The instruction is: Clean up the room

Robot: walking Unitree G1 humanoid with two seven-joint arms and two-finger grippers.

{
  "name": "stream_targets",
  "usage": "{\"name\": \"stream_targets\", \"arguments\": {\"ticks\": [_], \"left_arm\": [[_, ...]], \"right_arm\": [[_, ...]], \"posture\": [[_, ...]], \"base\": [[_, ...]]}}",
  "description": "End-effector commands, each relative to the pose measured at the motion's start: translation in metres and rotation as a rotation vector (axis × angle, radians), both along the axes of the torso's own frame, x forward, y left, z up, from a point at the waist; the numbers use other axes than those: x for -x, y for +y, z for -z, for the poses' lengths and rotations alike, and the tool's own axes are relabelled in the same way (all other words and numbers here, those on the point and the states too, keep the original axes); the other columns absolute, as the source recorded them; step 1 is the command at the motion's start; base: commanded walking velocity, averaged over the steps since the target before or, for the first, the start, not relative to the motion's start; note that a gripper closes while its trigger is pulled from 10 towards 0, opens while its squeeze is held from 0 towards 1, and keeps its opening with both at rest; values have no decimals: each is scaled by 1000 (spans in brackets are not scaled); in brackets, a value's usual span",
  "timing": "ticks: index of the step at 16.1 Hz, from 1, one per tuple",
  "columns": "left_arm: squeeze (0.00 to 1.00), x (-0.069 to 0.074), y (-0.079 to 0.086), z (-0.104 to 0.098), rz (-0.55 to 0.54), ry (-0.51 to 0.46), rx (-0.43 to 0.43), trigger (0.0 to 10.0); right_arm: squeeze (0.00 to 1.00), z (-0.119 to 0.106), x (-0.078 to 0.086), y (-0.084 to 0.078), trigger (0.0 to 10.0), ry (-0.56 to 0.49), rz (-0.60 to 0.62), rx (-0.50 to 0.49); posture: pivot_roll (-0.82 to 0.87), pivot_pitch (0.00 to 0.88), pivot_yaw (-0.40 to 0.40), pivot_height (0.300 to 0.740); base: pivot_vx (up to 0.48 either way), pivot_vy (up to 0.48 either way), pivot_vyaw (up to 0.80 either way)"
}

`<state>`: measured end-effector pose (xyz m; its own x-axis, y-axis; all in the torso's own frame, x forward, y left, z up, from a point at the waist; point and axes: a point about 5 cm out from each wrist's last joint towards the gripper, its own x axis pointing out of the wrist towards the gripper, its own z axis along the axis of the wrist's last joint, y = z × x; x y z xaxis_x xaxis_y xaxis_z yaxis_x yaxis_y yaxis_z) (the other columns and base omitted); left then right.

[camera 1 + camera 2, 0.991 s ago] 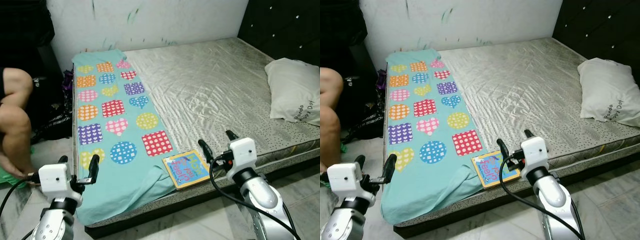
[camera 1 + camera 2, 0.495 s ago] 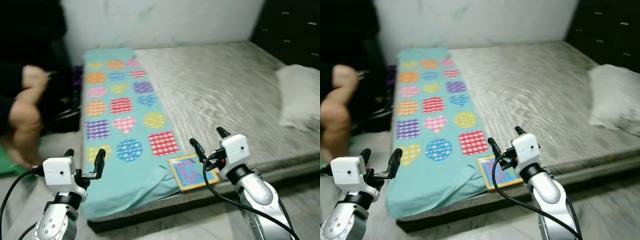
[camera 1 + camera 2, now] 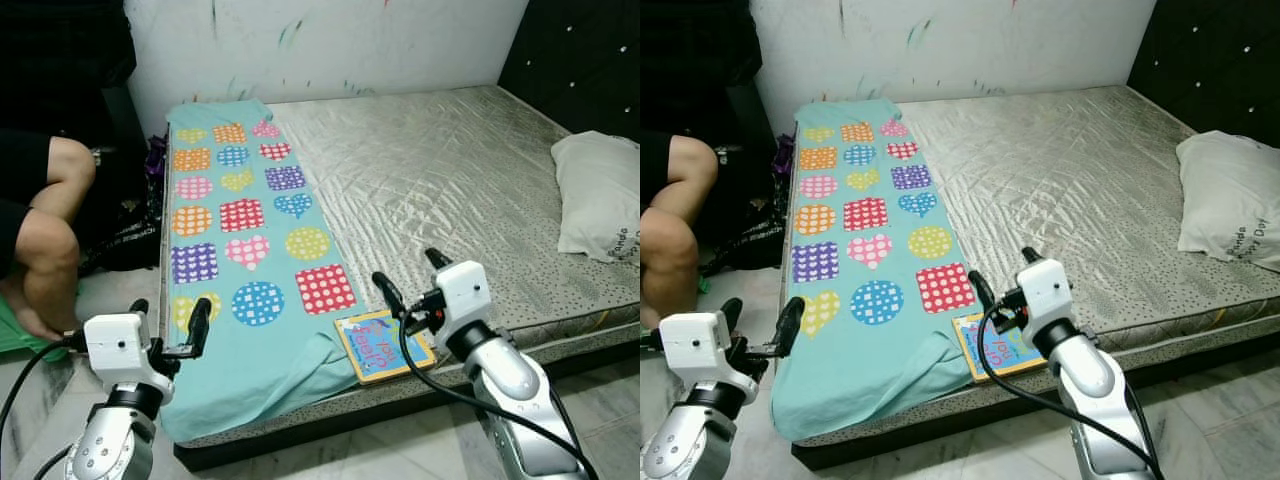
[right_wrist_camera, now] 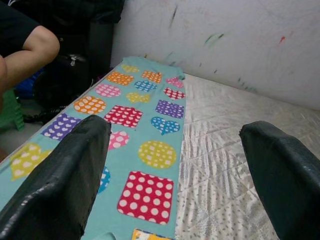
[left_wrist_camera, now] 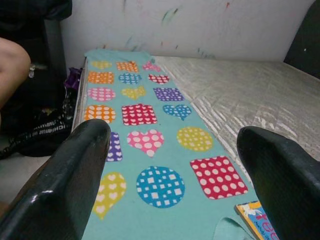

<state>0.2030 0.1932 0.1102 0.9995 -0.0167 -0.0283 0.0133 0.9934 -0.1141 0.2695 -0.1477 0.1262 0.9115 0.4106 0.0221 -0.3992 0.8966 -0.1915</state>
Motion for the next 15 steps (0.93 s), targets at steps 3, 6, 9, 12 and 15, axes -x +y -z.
{"name": "stream_targets", "arguments": {"ticks": [3,6,9,12,15], "left_arm": [[0,-2,0,-3,19,-3,-7,10000],[0,-3,-1,-7,39,-20,-27,10000],[0,-2,-4,-8,71,-38,-23,10000],[0,-2,-8,-10,96,-47,-23,10000],[0,-3,-10,-9,108,-45,-23,10000]], "right_arm": [[0,-3,-2,1,10000,-7,-1,-3],[0,-4,-4,4,10000,-21,-22,9],[0,-5,-5,5,10000,-24,-25,8],[0,-4,-5,5,10000,-25,-28,12],[0,-3,-3,5,10000,-24,-29,17]], "posture": [[-40,0,-27,740],[-32,0,-30,740],[-30,0,-31,740],[-32,0,-28,740],[-35,0,-25,740]], "base": [[0,0,0],[0,0,0],[0,0,0],[286,0,0],[316,0,0]]}}
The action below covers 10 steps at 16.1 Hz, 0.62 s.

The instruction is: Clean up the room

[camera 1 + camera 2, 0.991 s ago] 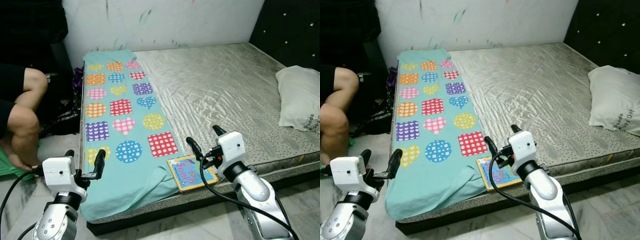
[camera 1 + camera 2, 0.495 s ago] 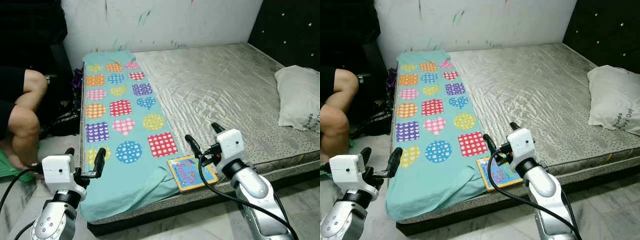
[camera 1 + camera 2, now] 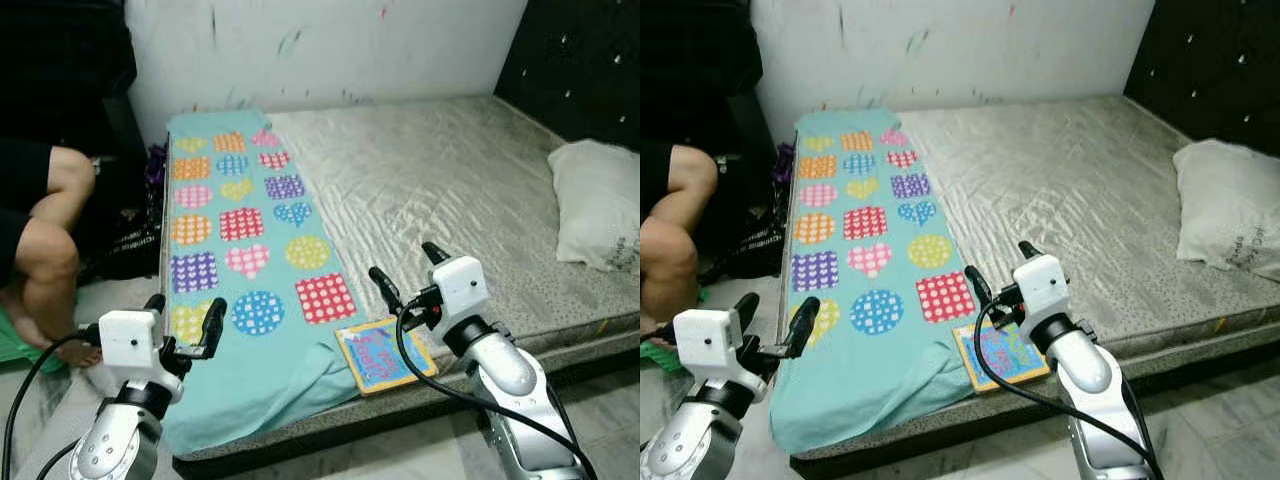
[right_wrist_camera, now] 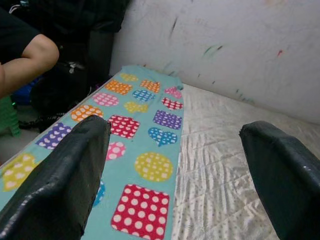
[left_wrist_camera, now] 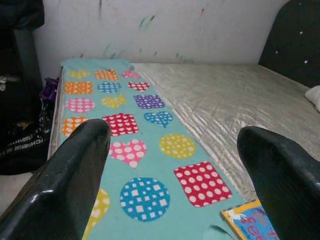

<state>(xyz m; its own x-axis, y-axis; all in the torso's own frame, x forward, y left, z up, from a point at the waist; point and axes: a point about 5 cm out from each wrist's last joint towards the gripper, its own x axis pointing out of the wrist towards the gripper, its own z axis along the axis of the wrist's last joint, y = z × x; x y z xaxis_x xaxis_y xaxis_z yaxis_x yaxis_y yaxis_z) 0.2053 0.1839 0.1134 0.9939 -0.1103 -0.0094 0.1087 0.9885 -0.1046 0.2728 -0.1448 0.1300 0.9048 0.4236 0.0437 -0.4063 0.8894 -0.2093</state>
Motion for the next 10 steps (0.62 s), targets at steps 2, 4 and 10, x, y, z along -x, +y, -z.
{"name": "stream_targets", "arguments": {"ticks": [2,4,10], "left_arm": [[0,-1,-1,-6,19,-27,-12,10000],[0,0,-1,-6,16,-22,-12,10000],[0,-1,2,-3,-19,-2,-9,10000]], "right_arm": [[0,1,0,3,10000,2,-16,12],[0,1,0,3,10000,1,-17,14],[0,2,-1,-4,0,6,33,-7]], "posture": [[-33,0,-25,740],[-33,0,-27,740],[-33,0,-23,740]], "base": [[319,0,0],[296,0,0],[44,0,0]]}}
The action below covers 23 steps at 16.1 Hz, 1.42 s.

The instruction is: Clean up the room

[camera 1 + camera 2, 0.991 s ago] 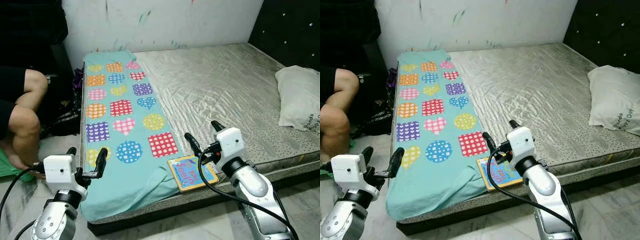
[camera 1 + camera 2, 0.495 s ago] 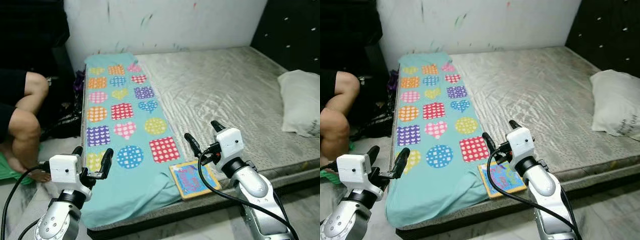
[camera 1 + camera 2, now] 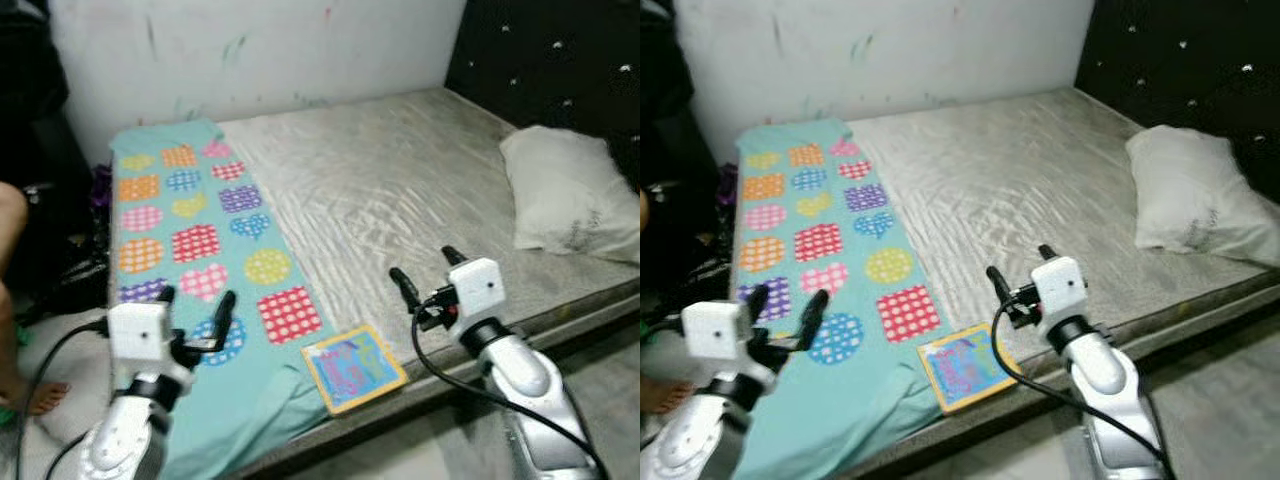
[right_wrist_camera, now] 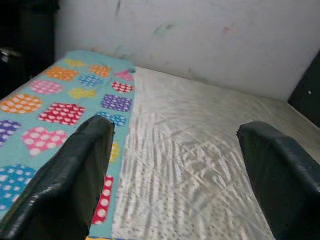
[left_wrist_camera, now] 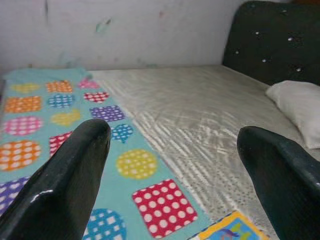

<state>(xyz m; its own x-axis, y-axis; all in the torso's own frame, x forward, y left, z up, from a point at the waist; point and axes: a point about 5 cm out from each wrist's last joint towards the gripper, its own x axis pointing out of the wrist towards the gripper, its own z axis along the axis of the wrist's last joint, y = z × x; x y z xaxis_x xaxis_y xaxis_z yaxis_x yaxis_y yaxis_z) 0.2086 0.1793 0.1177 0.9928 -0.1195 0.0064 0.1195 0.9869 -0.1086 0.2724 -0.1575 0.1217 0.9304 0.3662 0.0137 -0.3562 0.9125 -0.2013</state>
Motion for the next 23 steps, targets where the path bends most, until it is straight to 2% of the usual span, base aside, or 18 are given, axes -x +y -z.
{"name": "stream_targets", "arguments": {"ticks": [1,6,7,8,9,13,16,17,18,19,20,23], "left_arm": [[0,2,7,1,-29,14,-14,10000],[0,0,5,1,-26,15,-14,10000],[0,0,5,1,-27,16,-14,10000],[0,0,5,0,-28,15,-13,10000],[0,0,5,0,-30,13,-12,10000],[0,-1,5,-1,-38,12,2,10000],[0,-2,5,-1,-37,11,-4,10000],[0,-3,5,-1,-38,10,-4,10000],[0,-3,5,-1,-37,10,-6,10000],[0,-3,5,-1,-37,10,-6,10000],[0,-4,5,-1,-36,8,-7,10000],[0,-5,5,-1,-35,8,-8,10000]], "right_arm": [[0,-6,-1,9,0,-24,-29,-8],[0,-5,-1,11,0,-30,-43,2],[0,-4,-2,10,10000,-24,-33,4],[0,-3,-3,10,10000,-19,-31,2],[1000,-4,-3,9,10000,-15,-25,-24],[1000,-5,-4,9,10000,-14,-29,-37],[1000,-5,-5,11,10000,-25,-37,-8],[922,-5,-4,13,10000,-26,-64,-20],[1000,-6,-4,14,10000,-34,-70,-10],[1000,-7,-4,14,10000,-36,-69,-4],[0,-6,-4,14,10000,-31,-65,-1],[0,-6,-6,13,10000,-24,-58,-13]], "posture": [[-33,0,-22,740],[-33,0,-20,740],[-33,0,-21,740],[-33,0,-21,740],[-31,0,-22,740],[-32,0,-23,740],[-30,0,-22,740],[-31,0,-24,740],[-32,0,-24,740],[-32,0,-24,740],[-31,0,-24,740],[-32,0,-23,740]], "base": [[0,0,0],[0,0,0],[0,0,0],[0,0,0],[0,0,0],[0,0,0],[0,0,0],[0,0,0],[0,0,800],[0,0,794],[0,0,0],[0,0,0]]}}
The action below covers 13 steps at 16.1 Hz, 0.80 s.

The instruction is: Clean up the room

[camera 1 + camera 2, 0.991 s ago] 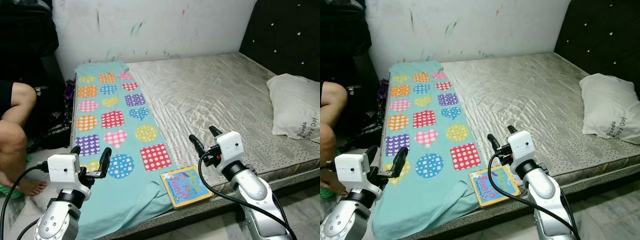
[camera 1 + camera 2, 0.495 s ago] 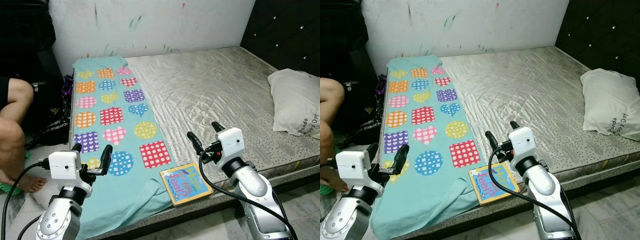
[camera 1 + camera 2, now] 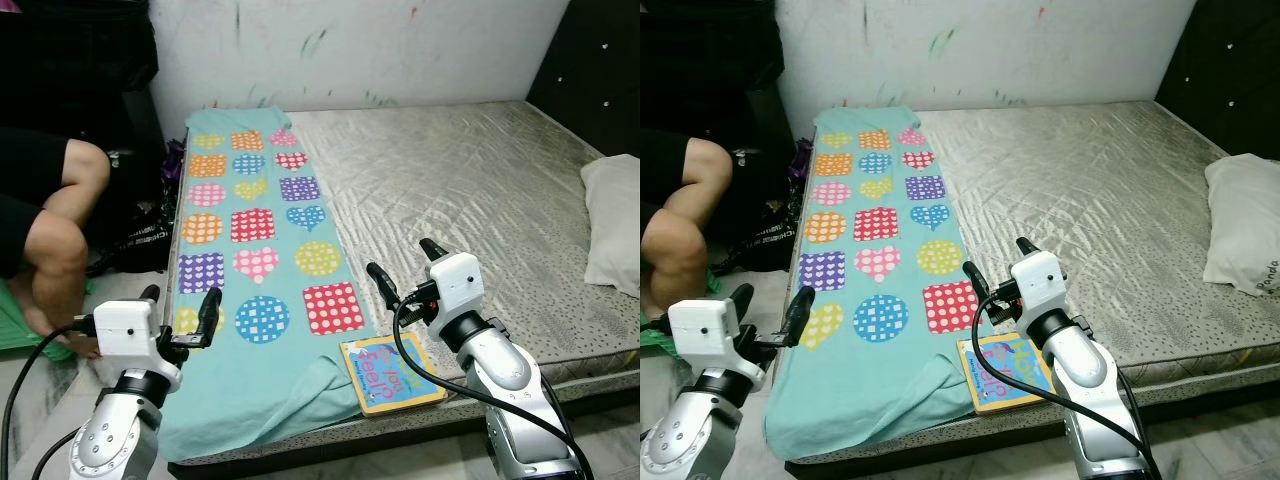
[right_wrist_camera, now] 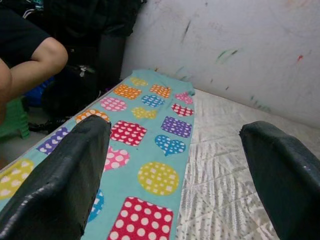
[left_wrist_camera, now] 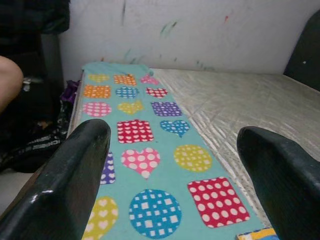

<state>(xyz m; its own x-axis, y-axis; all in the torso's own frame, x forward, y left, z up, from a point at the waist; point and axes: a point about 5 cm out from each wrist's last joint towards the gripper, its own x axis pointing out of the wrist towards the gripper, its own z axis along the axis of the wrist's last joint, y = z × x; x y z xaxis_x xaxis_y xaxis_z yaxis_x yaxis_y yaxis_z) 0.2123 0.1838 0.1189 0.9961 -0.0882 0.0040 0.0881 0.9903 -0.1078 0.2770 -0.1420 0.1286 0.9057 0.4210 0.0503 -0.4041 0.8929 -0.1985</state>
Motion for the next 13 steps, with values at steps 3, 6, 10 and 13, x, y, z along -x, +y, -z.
{"name": "stream_targets", "arguments": {"ticks": [3,6,10,13], "left_arm": [[0,-1,1,0,-21,-1,-10,10000],[0,0,-2,0,-64,-11,8,10000],[0,4,-4,-1,-122,-25,34,10000],[0,0,-5,1,-89,-18,7,10000]], "right_arm": [[0,2,-1,1,10000,14,-20,3],[0,1,-1,3,10000,20,-57,18],[0,-7,-10,8,10000,3,-129,61],[0,-7,-10,5,10000,-4,-89,53]], "posture": [[-28,0,-41,740],[-22,0,-92,740],[-28,0,-132,740],[-42,0,-92,740]], "base": [[0,0,0],[0,0,0],[0,0,0],[0,0,0]]}}
